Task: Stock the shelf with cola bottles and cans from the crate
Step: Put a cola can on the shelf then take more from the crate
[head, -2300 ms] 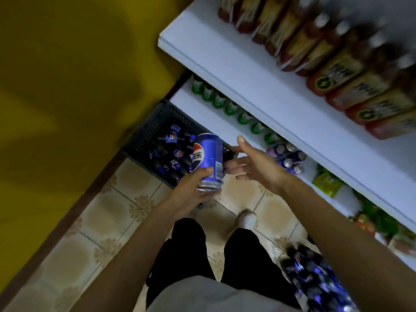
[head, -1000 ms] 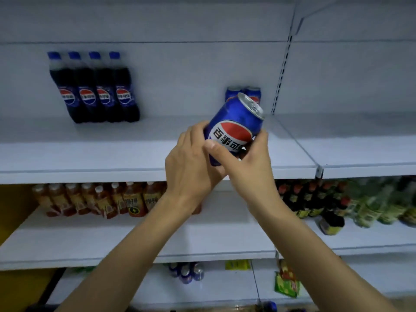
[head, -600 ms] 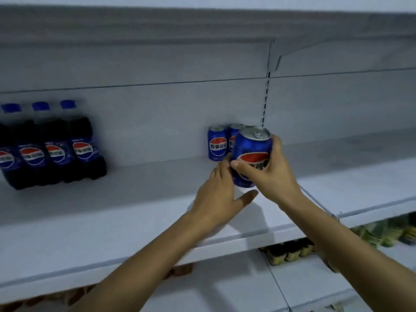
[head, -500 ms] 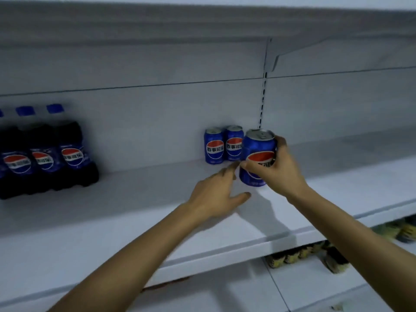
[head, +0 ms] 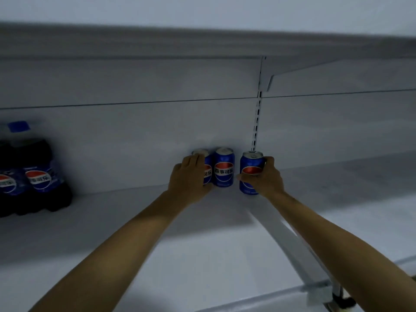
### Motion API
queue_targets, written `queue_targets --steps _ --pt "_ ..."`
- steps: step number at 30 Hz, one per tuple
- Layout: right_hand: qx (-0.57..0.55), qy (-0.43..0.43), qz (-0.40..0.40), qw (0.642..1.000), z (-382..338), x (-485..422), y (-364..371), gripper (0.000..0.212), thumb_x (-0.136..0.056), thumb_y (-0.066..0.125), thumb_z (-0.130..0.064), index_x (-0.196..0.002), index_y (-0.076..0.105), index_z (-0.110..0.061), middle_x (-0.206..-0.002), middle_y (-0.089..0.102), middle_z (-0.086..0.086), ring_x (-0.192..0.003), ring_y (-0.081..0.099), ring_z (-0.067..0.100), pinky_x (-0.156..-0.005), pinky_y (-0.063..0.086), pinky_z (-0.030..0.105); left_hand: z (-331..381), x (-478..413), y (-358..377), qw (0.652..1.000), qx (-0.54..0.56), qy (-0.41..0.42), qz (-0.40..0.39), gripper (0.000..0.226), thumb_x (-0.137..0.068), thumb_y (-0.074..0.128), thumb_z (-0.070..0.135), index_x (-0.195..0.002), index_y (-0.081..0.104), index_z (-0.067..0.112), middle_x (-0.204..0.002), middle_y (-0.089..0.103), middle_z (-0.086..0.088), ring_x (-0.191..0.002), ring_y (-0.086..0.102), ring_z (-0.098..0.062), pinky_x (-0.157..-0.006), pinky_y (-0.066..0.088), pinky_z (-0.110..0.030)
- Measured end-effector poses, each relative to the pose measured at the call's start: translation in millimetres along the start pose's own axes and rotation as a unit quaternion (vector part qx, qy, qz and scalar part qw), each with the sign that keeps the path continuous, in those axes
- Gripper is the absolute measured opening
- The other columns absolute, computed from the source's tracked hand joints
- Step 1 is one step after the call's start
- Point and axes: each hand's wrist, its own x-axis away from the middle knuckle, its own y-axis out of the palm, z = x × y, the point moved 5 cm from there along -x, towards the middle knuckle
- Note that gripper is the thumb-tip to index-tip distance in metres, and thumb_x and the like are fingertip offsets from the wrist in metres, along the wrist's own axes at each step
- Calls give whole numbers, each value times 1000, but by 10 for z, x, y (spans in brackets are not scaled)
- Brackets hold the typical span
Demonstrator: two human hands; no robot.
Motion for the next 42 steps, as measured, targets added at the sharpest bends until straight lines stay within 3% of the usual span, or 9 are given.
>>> queue_targets --steps 10,16,27,30,32,34,36,40,42 --pt "-7 -30 -52 998 62 -466 183 89 -59 91 -26 -127 37 -9 -127 57 12 -114 58 31 -91 48 40 12 -156 4 999 -39 -10 4 71 -87 60 40 -144 30 11 -143 39 -6 -128 37 -24 -99 39 -33" --pt "8 -51 -117 992 170 -569 228 93 -62 87 -5 -135 30 -7 -132 53 15 -117 54 32 -87 44 32 13 -184 -16 998 -53 -20 19 62 -89 58 38 -141 36 13 -140 46 -5 -126 41 -22 -97 39 -31" --pt "6 -56 -129 990 195 -697 324 89 -64 86 -6 -134 29 -4 -133 51 16 -120 53 33 -93 43 35 54 -161 0 997 -57 -50 21 62 -89 58 36 -141 35 13 -142 44 -5 -126 42 -23 -96 42 -33" --pt "23 -50 -121 991 230 -670 281 114 -57 92 -19 -145 20 -9 -141 40 17 -130 43 35 -105 41 45 42 -144 5 997 -40 -62 7 70 -88 61 39 -146 29 15 -150 35 -6 -131 37 -24 -100 39 -35" --pt "21 -3 -115 993 330 -612 213 127 -58 92 -28 -151 7 -11 -152 25 19 -139 29 35 -112 32 49 14 -58 34 997 3 -74 -9 87 -85 64 44 -151 15 17 -160 9 -6 -141 22 -25 -107 33 -40" --pt "-16 31 -111 993 454 -518 139 127 -62 89 -32 -152 2 -11 -157 14 19 -144 21 33 -115 27 47 -26 124 64 994 56 -98 15 98 -83 65 49 -153 2 19 -160 -12 -2 -146 9 -25 -111 27 -43" --pt "-47 30 -107 993 506 -405 94 121 -67 85 -32 -152 2 -12 -159 11 16 -145 19 30 -116 25 44 -70 339 77 989 92 -110 44 97 -85 62 50 -152 -2 21 -159 -17 1 -147 4 -23 -113 22 -43" --pt "-125 -26 -123 984 143 -6 100 98 -73 83 -25 -149 22 -14 -148 36 6 -133 40 20 -105 35 31 -222 791 44 985 83 -148 14 95 -88 56 53 -152 -8 23 -158 -19 5 -147 -3 -17 -117 11 -40" --pt "-134 -91 -132 978 -140 240 144 83 -69 85 -26 -139 41 -16 -135 52 -1 -121 53 15 -105 41 37 -341 1063 -40 984 75 -159 25 94 -88 57 53 -152 -5 22 -159 -15 3 -147 -2 -18 -117 11 -41"
